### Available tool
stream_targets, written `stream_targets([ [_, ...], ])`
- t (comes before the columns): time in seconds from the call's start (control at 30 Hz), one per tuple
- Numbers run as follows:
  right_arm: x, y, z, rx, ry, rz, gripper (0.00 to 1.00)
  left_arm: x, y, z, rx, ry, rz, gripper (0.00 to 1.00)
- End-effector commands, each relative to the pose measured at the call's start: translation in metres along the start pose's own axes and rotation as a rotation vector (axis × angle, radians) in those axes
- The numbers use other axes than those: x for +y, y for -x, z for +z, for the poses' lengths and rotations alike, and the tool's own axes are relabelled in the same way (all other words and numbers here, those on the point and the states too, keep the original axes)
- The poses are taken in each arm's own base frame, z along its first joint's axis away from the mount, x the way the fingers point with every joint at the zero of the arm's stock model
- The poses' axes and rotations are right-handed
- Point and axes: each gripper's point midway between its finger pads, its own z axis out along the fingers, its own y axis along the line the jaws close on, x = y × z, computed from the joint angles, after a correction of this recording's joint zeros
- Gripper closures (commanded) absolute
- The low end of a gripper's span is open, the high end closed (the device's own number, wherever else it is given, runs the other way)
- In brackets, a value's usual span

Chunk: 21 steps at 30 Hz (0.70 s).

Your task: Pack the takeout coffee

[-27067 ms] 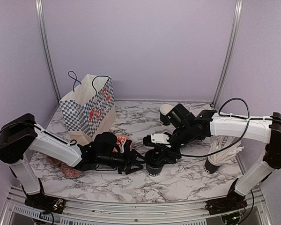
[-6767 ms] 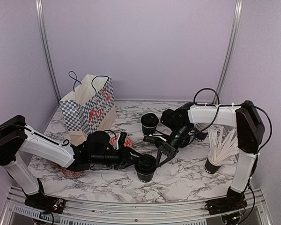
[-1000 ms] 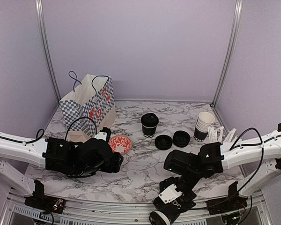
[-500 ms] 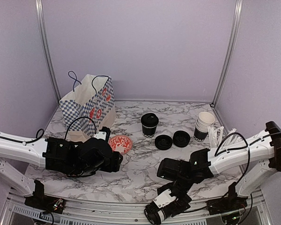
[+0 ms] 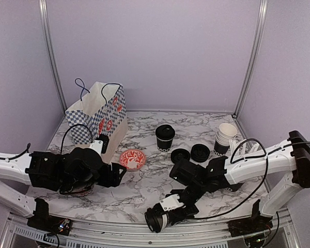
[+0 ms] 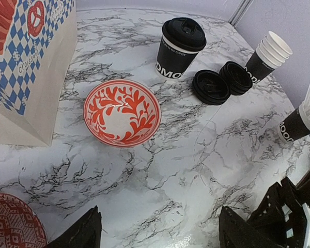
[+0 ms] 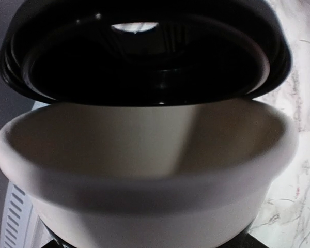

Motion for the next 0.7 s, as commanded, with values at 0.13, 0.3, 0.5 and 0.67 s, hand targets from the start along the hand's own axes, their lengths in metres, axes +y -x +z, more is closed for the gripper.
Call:
stream_targets([
  [0.13, -0.066, 0.045, -0.046, -0.276, -0.046, 0.098, 0.43, -0.015, 0.022, -0.044, -0.13, -0.281, 0.085, 0.19],
  [0.3, -0.083, 0.054, -0.065, -0.354, -0.044, 0.139, 0.41, -0.041, 0.009, -0.046, -0.096, -0.429, 0.145, 0.18],
  [0.5, -0.084, 0.064, -0.072, -0.389, -0.022, 0.142, 0.41, -0.078, -0.005, -0.036, -0.07, -0.54, 0.22, 0.15],
  [0.67, -0.081, 0.066, -0.076, -0.396, -0.015, 0.138, 0.4, -0.097, -0.011, -0.034, -0.061, -0.608, 0.265, 0.1],
])
